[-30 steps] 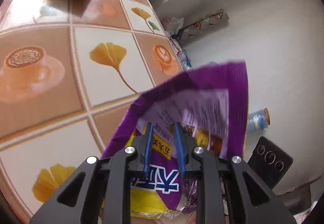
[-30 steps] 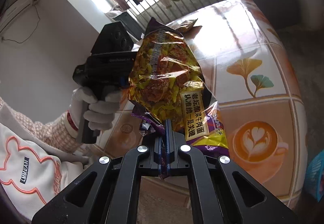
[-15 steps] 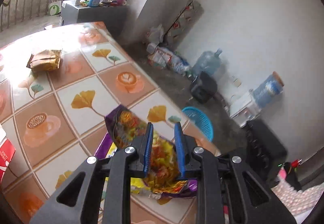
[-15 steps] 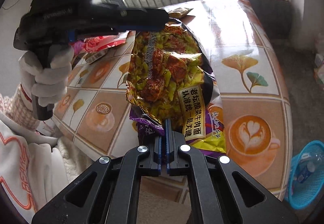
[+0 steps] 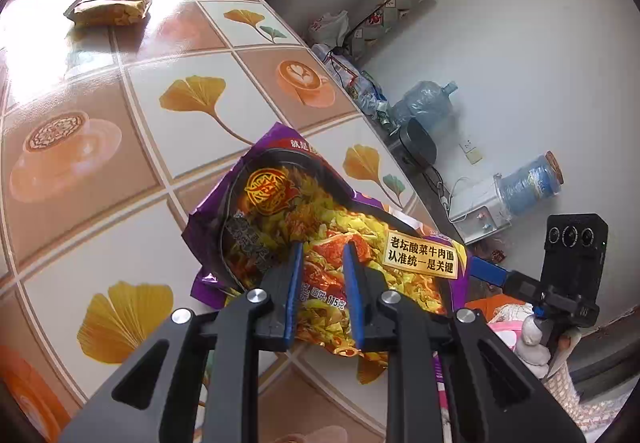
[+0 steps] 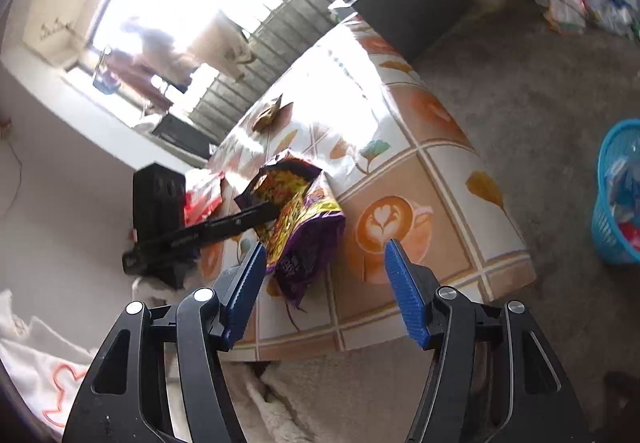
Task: Collect trash
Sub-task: 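Hold the yellow-purple noodle bag with the left gripper while the right gripper releases its bag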
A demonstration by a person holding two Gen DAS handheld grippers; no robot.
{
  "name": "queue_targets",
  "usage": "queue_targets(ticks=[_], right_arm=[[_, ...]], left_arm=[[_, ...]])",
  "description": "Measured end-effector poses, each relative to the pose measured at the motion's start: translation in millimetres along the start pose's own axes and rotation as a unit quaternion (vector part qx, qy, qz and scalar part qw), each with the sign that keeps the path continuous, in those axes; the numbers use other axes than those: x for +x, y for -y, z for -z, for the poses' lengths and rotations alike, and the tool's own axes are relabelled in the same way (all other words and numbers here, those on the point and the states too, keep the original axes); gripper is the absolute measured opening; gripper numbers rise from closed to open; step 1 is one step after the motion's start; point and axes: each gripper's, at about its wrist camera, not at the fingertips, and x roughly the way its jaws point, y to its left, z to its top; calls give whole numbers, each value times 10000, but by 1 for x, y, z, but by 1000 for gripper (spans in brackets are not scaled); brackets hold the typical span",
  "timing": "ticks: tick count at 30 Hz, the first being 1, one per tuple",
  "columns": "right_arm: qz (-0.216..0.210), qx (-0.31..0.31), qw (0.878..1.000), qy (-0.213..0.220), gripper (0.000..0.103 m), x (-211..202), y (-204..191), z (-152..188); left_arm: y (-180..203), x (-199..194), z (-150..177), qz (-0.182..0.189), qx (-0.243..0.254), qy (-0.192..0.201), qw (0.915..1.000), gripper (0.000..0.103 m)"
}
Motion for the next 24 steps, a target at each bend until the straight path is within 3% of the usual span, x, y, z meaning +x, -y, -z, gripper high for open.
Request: queue_targets(ticks=[3,7,10,19,24], right_arm=[[-610,840,9946,-47,60,19,18,-4],[-842,907,9923,-65,62,32,9,-3],[-1297,1012,9863,-99,62,33,3,-2],[-658,771,9948,-110,62,44,-14,2],[-654,869,9938,-250,40,62,-19,8]], left_arm=[[-1,-1,2,43,-19,21,10000,19],[1,-1,4,51,-19,78,10000,19],[2,-1,5,44,-7,99,9999,19],[3,-3,7,58,-20,108,9999,19],[4,-3,7,74,-44,104,9999,19]])
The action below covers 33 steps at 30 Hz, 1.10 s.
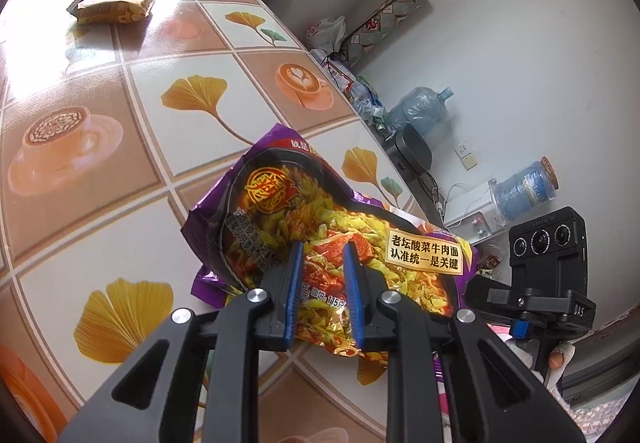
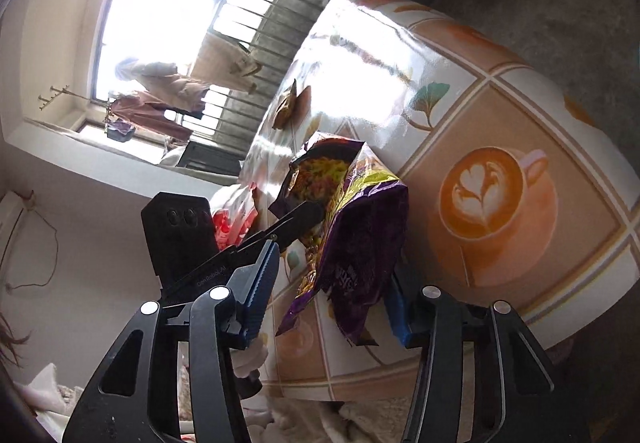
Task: Collect trash
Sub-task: 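Hold the yellow-purple noodle bag with the left gripper while the right gripper releases its bag, then grasp the yellow chips bag with the left gripper while the right gripper holds the purple bag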
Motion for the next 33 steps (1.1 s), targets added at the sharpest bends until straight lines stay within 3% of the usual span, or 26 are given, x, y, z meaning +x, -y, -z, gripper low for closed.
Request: queue_targets(ticks=[12,20,25,33], right_arm=[[129,214,9996,150,6,7,8,4],[133,-24,9993,353,3,0,3,-6],[219,-185,9973,677,3,-6,0,-32],[400,-497,9921,1078,3,4,-8,-79]], left_arm=[[0,-2,-1,74,-135,-19,9999,19],[11,-8,-13,-301,-74,99,9995,19],[12,-21,-37,-656,-14,433,9969,19],[1,-31,-97,-1642,-105,948,9818,20]])
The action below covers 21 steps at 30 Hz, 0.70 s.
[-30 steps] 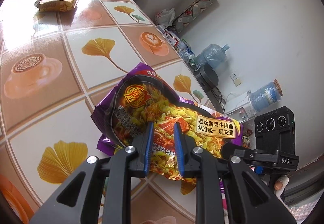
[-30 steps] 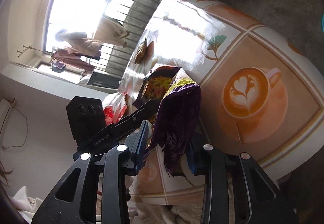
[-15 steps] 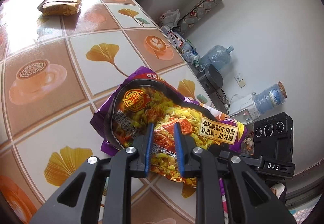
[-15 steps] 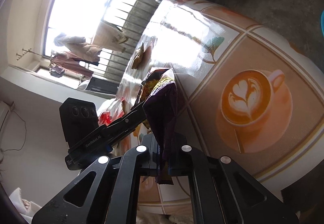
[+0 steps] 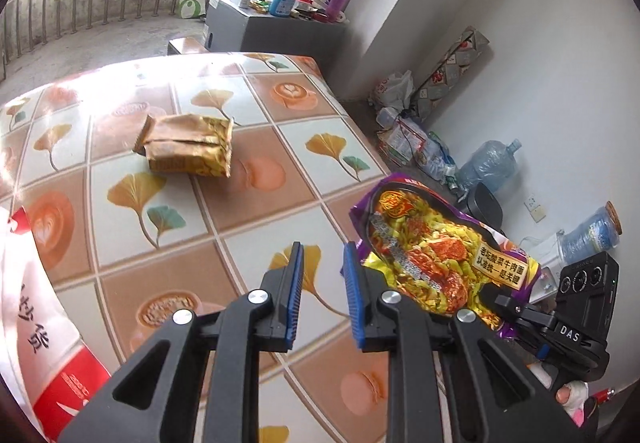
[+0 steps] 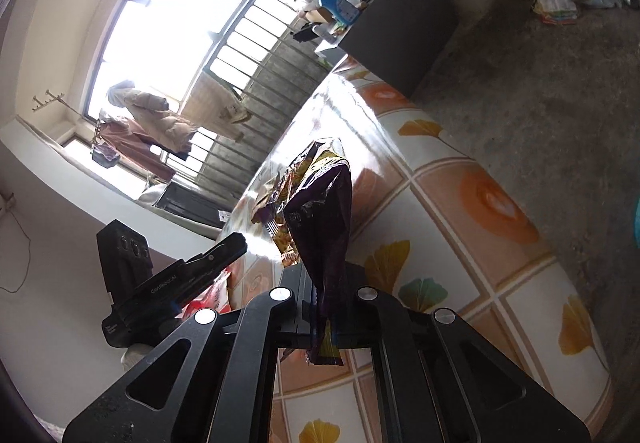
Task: Collect trash
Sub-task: 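Grasp the yellow chips bag with the left gripper while the right gripper holds the purple bag, then carry the held bags in both grippers over to the blue wastebasket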
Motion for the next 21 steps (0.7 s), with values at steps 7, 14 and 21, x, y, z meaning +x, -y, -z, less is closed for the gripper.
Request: queue_targets(ticks=[7,14,21], right_arm=[[39,-142,9999,57,3,13,6,-10],[23,-91,9999,-35,3,17,20,-14],[-65,57,9999,-98,3,20,25,-18]], left_arm=[[-10,39,-48,-1600,512,473,9847,40],[-35,92,-66,-2295,733,134,9704,46],[-40,98,-64,-2563,793,153,9632,46]])
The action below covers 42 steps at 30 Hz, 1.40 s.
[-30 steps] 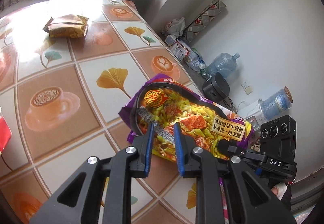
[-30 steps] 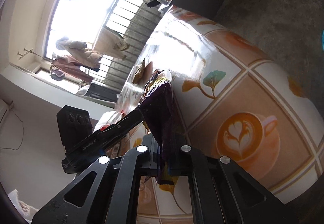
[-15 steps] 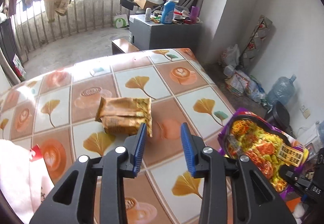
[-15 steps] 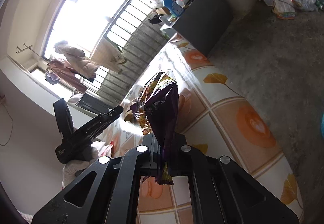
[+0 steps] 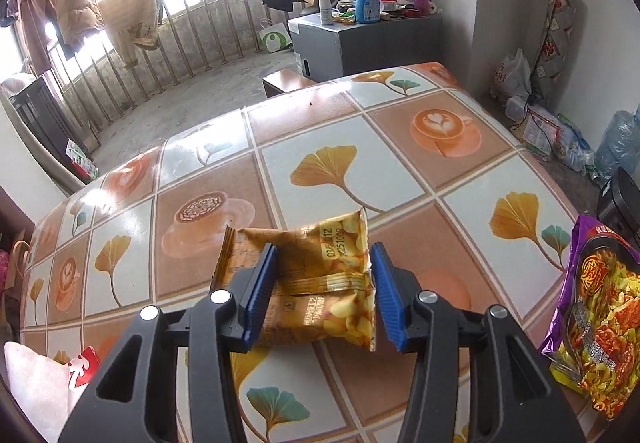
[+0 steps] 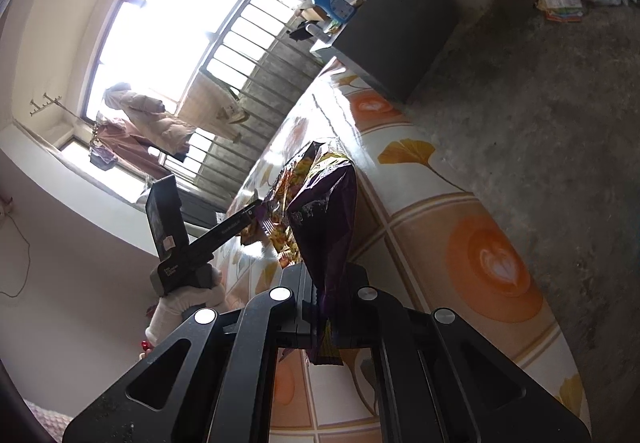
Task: Collect trash
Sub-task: 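Carry the held bags in both grippers over to the blue wastebasket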
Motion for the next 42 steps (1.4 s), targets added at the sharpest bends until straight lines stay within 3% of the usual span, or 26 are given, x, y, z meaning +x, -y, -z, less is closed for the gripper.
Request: queue_targets(ticks=[12,20,25,28,30,34,38,42], right_arm=[[-190,105,9997,104,3,-10,2,0],[-489,386,9975,340,3,-35,11,3],[-555,598,9934,801,3,-68,22,-2],[-419,699,9877,1336,3,-104,34,-8],[-174,800,9811,1755,3,-132,47,-10],[930,1294,9540,2539,3,-183,89,-4],[2115,2126,9230,2411,3,-206,147,7],[2671,3011,8907,2112,7,-213,204,24]], left_arm=[[8,-15,8,143,113,16,9998,19],[18,-65,28,1042,-33,168,9944,13],[57,-107,27,1975,102,329,9797,12],[103,-130,15,2603,451,449,9634,12],[143,-144,8,3062,757,478,9477,12],[239,-157,1,3850,1467,232,9109,12],[351,-141,15,4369,2105,-691,8718,13],[447,-102,44,4385,2572,-1623,8457,13]])
